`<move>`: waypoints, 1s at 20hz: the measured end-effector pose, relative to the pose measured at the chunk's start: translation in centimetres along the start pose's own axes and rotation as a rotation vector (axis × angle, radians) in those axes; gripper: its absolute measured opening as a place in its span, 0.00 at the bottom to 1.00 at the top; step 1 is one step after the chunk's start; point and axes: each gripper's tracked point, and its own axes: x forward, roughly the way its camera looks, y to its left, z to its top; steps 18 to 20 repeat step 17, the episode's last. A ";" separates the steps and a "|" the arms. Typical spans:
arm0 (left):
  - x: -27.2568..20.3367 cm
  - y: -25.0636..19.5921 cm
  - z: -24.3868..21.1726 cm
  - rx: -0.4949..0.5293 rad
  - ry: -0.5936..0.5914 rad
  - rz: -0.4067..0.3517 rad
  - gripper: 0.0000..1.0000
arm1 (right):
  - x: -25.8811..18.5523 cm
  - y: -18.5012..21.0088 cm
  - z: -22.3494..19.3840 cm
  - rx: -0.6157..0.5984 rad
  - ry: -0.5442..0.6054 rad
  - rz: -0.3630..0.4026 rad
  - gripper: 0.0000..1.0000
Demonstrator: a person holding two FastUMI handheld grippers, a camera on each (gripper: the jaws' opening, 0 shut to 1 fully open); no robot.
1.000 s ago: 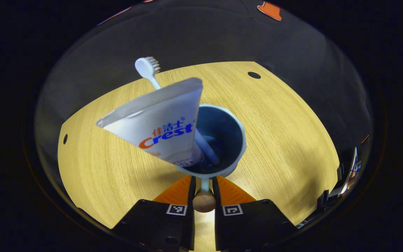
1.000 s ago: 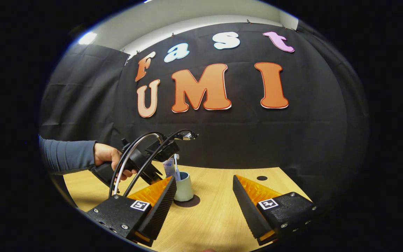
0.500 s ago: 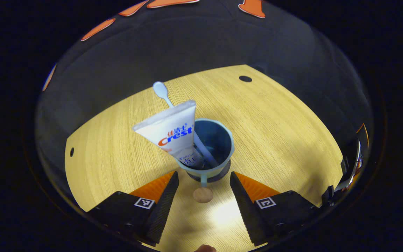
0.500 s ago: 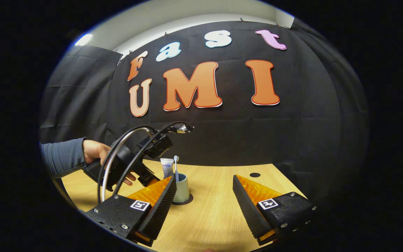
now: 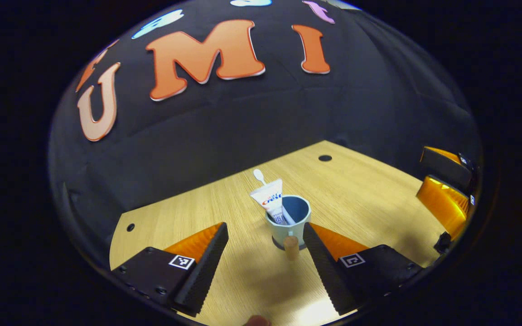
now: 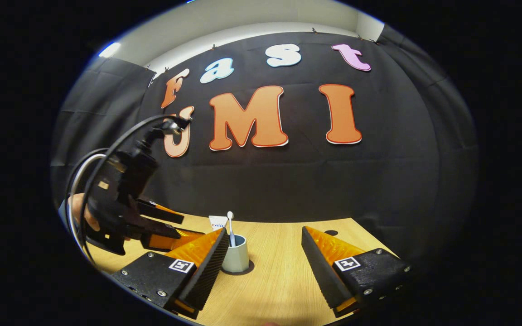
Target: Put the toothbrush and toothpaste on the desktop into the cup, then pick up the cup and place it on the coaster on the desktop.
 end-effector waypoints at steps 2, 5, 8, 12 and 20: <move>-0.4 0.6 0.8 -0.028 -0.101 0.041 1.00 | 0.2 1.3 0.7 -0.013 -0.023 0.005 0.97; -0.7 1.2 1.5 -0.064 -0.212 0.117 1.00 | 0.7 3.4 0.7 -0.025 -0.037 0.023 0.96; -1.7 1.5 3.0 -0.102 -0.378 0.149 0.99 | 1.1 4.7 0.8 -0.043 -0.052 0.025 0.96; -4.6 3.3 3.8 -0.144 -0.503 0.231 0.99 | 1.6 6.1 0.8 -0.074 -0.069 0.030 0.96; -8.0 5.6 3.8 -0.163 -0.595 0.274 0.99 | 2.0 7.4 1.5 -0.084 -0.101 0.048 0.96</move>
